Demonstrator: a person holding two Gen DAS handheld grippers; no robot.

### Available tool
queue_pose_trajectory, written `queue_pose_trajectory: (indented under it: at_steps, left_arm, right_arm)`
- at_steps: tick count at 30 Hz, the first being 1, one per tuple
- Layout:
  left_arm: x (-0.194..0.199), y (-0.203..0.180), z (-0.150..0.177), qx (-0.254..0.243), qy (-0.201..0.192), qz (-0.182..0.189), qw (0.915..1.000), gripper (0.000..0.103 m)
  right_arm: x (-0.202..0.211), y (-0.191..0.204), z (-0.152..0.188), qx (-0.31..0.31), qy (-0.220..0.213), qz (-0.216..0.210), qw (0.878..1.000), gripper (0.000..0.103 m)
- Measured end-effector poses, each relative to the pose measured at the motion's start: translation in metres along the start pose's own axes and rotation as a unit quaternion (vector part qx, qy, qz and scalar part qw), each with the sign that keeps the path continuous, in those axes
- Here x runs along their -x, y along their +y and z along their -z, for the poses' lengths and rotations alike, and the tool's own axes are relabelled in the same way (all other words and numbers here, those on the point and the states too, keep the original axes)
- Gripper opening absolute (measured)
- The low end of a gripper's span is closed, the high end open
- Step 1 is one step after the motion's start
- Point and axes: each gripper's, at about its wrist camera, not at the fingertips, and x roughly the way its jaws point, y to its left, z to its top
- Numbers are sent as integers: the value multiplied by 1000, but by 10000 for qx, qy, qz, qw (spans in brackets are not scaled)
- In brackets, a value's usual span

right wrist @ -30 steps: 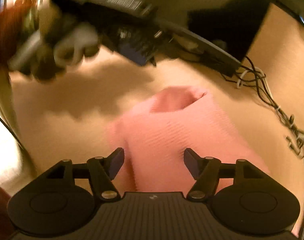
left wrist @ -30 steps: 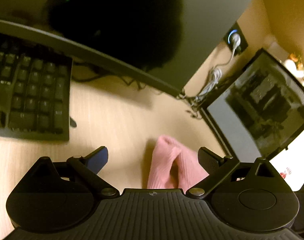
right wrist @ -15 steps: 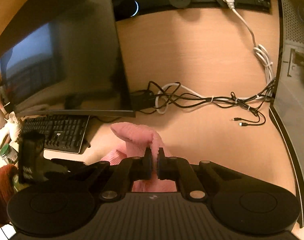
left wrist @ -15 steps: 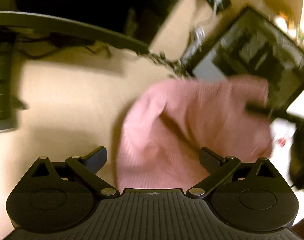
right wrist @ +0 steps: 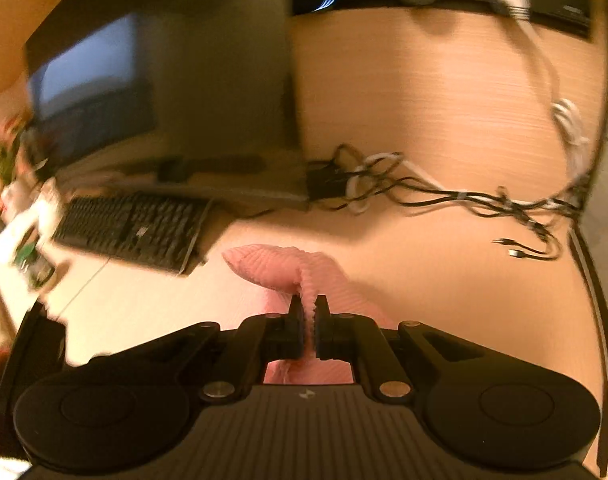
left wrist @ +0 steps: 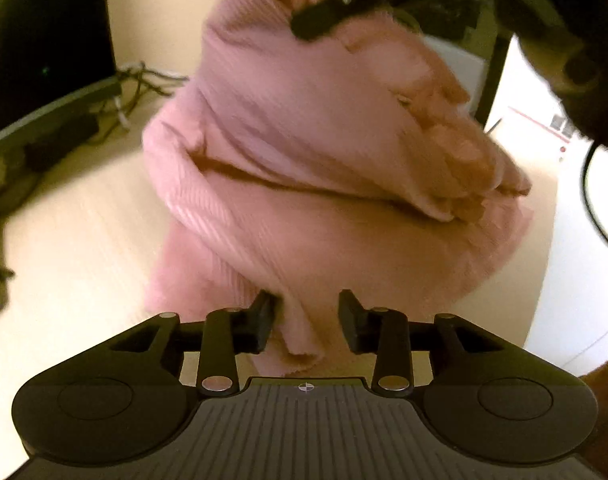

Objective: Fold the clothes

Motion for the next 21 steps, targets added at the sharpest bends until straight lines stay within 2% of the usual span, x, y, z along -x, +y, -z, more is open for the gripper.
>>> queue_pose_trajectory:
  at_steps: [3,5,6,7,8,9,11,13,15,17,18,21]
  left_arm:
    - [0,4,0,228,-79,159,9996,54]
    - [9,6,4,271,-23,380,9989,61]
    - [14,6,7,288,9,494,9984,66]
    - [19,7,9,305,41,608,9977,72]
    - [24,7,12,323,73,722,9968,74]
    - [30,8,14,340,105,835,9959,78]
    - [44,14,21,462,140,1017,9936,85]
    - [63,30,29,738,129,1073,9914,89]
    - [78,48,34,1161,68,966,9885,89]
    - [90,63,29,1532,-151,872,9842,89]
    - [94,69,25,1675,-302,842,9818,89]
    - [98,61,-1,1364,-793,842,9839,90]
  right_arm:
    - [-22,28,12,578,428,-255,9971,5]
    - [-43,48,27,1026,786,-400,9908,5]
    - [-50,50,33,1055,875,-440,9896,5]
    - [-56,53,38,1084,964,-480,9883,8]
    - [-63,55,44,1112,1052,-519,9868,13]
    - [-70,58,50,1141,1141,-559,9853,14]
    - [-82,62,60,1177,1303,-645,9823,28]
    - [-67,58,55,982,1274,-784,9839,30]
    - [-41,48,56,811,1091,-720,9881,37]
    - [-11,35,58,596,855,-573,9929,52]
    - [4,28,59,481,745,-478,9949,55]
    - [38,-3,72,14,558,167,9983,64]
